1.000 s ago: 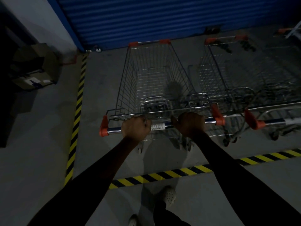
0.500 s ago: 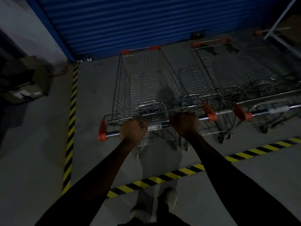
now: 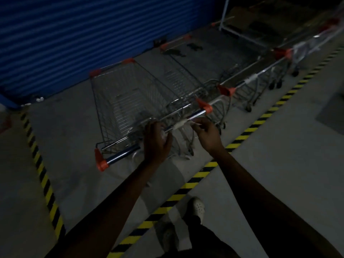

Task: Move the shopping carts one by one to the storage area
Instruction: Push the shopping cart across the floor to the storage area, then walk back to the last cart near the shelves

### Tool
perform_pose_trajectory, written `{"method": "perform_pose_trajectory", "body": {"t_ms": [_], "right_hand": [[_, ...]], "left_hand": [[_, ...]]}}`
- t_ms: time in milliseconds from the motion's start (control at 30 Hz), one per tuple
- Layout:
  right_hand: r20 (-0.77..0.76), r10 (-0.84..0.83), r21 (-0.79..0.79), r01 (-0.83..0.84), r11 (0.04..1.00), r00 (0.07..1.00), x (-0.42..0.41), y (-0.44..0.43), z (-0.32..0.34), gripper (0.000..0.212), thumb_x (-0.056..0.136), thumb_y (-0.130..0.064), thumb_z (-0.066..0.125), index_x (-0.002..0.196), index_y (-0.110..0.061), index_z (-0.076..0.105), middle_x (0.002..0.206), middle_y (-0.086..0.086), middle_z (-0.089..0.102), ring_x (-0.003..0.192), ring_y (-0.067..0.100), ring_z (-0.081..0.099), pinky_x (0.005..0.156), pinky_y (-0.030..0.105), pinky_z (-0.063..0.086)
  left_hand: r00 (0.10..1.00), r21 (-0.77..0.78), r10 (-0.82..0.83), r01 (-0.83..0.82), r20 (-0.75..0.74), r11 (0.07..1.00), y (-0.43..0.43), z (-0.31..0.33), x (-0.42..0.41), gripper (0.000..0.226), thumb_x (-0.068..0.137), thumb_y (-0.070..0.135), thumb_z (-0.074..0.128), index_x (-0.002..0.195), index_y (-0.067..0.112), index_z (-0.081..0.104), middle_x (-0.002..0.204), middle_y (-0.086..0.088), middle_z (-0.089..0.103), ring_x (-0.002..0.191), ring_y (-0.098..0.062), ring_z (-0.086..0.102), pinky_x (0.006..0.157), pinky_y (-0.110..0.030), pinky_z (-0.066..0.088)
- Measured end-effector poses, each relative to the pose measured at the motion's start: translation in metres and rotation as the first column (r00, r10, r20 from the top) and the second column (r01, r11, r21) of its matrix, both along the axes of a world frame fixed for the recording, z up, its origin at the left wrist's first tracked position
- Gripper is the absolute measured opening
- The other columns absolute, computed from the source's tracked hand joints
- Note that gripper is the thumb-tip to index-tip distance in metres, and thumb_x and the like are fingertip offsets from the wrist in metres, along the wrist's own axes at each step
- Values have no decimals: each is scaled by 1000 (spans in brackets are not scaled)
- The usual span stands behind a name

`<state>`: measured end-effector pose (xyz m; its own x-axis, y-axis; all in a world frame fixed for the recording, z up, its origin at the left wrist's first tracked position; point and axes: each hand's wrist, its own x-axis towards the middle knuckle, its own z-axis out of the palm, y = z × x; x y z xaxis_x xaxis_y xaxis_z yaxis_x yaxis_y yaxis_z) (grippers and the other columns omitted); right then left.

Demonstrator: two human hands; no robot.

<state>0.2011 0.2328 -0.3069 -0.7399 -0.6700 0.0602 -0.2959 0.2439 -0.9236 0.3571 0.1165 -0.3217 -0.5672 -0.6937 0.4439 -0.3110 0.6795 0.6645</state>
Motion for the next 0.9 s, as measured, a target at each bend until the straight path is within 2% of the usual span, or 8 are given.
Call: {"method": "perform_pose_trajectory", "body": {"t_ms": [67,200,267,333,533,667,767,900], "right_hand": [[47,-114,13,114,993,992,2,37,3,9,98,-27,63,105,-22,65,105,-5,66,98,15,64,82,26,51],[126,-331,-64,341,938,935,3,123,16,16,97,-35,64,105,-22,68,106,-4,70,100,16,66,85,46,55],[138,-430,-94,444,891,892,3,170,30,19,95,-41,63,105,-25,68,105,-7,70,100,13,66,86,43,55],[151,-527,-126,545,829,836,4,219,47,24,94,-44,61,106,-24,67,105,-6,69,99,14,66,82,38,54],[187,-744,-255,764,594,641,26,372,96,29,90,-46,59,110,-26,66,114,0,69,102,17,68,78,34,55],[190,-834,-331,834,442,518,59,475,121,28,88,-46,58,108,-27,66,113,2,70,100,17,68,78,33,55],[179,-889,-368,866,338,422,85,554,132,33,85,-50,58,108,-28,66,113,0,71,100,16,68,75,30,53],[170,-940,-393,895,211,296,116,656,135,21,90,-40,56,107,-30,65,113,0,71,98,17,68,75,29,54]], "left_hand": [[993,55,-118,117,0,992,27,5,-13,42,92,36,52,115,1,55,118,-16,51,103,-26,52,83,-32,44],[927,92,-374,371,11,924,84,1,-48,42,96,36,45,118,3,58,130,-14,50,117,-29,52,89,-37,48],[881,136,-471,463,35,876,119,1,-68,48,95,38,44,124,3,59,135,-13,52,124,-27,50,96,-36,46],[813,195,-575,552,88,811,159,-1,-87,47,96,34,49,129,3,58,135,-13,54,122,-27,52,95,-37,48],[490,311,-830,772,265,555,296,-15,-127,35,100,25,57,131,10,56,116,-4,60,98,-22,61,76,-27,45],[259,371,-893,840,368,396,402,-24,-139,38,99,30,58,134,15,54,114,0,61,100,-20,61,79,-30,51],[112,413,-908,864,403,289,494,-25,-145,37,97,31,60,130,13,57,112,-2,60,97,-19,60,80,-25,47],[-71,453,-914,882,400,129,628,-18,-147,35,96,26,61,127,8,59,114,-11,61,97,-23,59,84,-28,48]]}}
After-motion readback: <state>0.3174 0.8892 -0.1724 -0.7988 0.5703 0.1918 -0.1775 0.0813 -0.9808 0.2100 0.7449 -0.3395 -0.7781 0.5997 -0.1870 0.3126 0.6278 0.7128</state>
